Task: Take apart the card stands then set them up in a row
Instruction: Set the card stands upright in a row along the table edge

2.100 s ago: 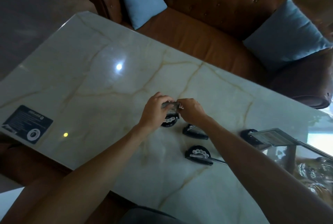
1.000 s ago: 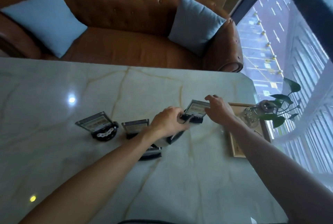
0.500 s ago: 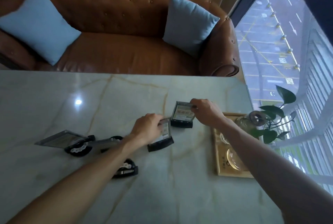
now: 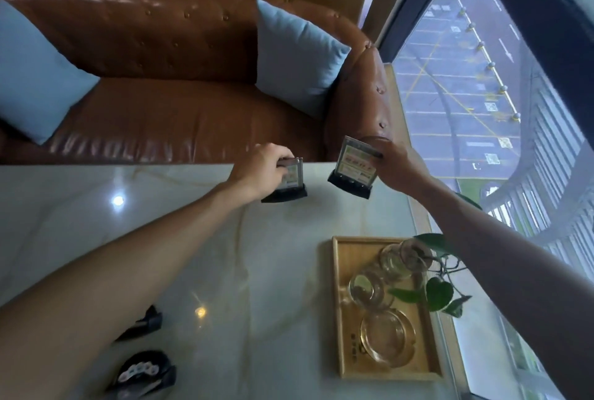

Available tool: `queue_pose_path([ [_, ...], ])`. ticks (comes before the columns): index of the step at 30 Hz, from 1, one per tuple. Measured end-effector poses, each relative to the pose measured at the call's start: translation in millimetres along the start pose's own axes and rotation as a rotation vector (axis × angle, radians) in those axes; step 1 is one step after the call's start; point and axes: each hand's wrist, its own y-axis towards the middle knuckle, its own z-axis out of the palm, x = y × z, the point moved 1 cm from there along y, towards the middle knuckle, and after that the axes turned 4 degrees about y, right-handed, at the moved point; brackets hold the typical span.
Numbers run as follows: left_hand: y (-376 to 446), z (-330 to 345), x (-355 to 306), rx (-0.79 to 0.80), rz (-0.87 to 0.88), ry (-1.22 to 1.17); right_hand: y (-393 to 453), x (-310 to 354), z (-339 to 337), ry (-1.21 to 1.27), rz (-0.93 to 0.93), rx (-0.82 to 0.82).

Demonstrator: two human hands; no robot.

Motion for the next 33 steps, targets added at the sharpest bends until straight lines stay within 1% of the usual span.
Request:
queue_pose_path([
  [5,48,27,-25,0.03,0.058,0.041,21,-44,-8,-0.024,0.012,-0.022],
  [8,72,41,-35,0.058,0.075,0.041,27,-64,-9,-0.016,0.049,-0.02],
  [14,100,59,-56,0.116,0.109,0.066,29,-90,0,-0.013,0.077,-0.018],
  [16,104,64,-58,0.12,0.111,0.122,30,-94,1,0.001,0.069,-0.025],
  [20,104,76,-61,0.077,0.149,0.206,30,-98,1,-0.014,0.037,-0.01],
  [23,101,83,-61,-0.046,0.162,0.272,31,-97,-1,-0.009,0.038,0.006],
  [26,92,77,-68,-0.187,0.139,0.382,30,-95,-3,-0.027,0.017,0.015],
  [27,88,75,-71,-0.185,0.123,0.38,29,-95,-3,-0.037,0.016,0.013],
  [31,77,72,-79,-0.062,-0.082,0.125,29,-94,-5,-0.08,-0.003,-0.001],
  [33,77,71,-82,-0.064,-0.127,0.065,31,-93,-7,-0.107,-0.049,-0.013],
])
